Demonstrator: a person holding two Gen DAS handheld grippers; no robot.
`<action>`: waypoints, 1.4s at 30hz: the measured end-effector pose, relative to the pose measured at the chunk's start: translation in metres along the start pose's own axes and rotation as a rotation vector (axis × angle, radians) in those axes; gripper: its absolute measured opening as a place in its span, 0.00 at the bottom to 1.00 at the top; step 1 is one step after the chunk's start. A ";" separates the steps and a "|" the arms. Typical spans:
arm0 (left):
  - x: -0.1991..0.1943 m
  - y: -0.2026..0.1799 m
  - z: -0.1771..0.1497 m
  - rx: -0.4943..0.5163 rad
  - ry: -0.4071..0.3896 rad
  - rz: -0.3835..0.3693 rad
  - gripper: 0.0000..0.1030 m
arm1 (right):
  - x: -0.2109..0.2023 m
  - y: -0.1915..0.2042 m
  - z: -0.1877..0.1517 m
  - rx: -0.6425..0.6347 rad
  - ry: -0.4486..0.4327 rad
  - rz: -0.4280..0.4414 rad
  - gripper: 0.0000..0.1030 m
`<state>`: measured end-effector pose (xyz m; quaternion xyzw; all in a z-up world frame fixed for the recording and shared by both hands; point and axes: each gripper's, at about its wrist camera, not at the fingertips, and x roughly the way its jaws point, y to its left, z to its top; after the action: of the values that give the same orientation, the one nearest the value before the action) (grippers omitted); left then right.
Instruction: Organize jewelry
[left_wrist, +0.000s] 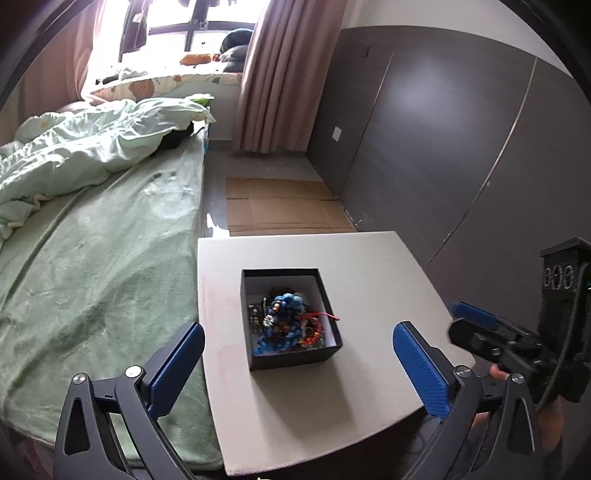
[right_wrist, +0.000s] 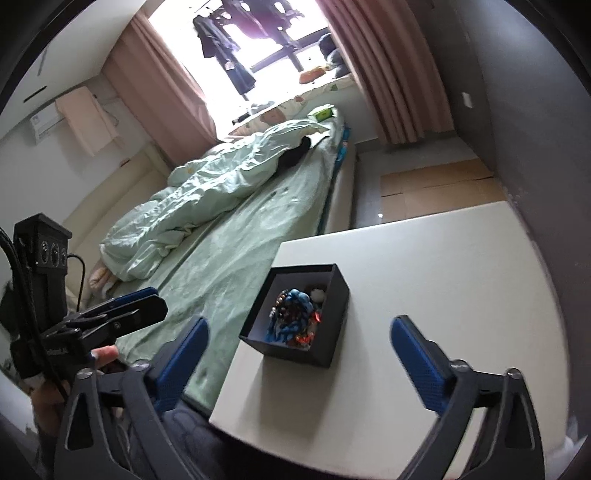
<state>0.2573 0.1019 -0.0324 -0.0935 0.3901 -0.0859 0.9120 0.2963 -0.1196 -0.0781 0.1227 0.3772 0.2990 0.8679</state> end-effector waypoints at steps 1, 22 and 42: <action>-0.003 -0.001 -0.003 0.001 -0.008 -0.004 1.00 | -0.006 0.001 -0.001 0.009 -0.002 -0.008 1.00; -0.109 -0.054 -0.059 -0.010 -0.168 -0.010 1.00 | -0.135 0.042 -0.050 -0.035 -0.067 -0.140 1.00; -0.151 -0.066 -0.088 -0.015 -0.210 0.021 1.00 | -0.169 0.067 -0.075 -0.083 -0.107 -0.104 1.00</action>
<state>0.0849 0.0637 0.0288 -0.1047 0.2937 -0.0633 0.9480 0.1225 -0.1715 -0.0016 0.0825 0.3234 0.2619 0.9056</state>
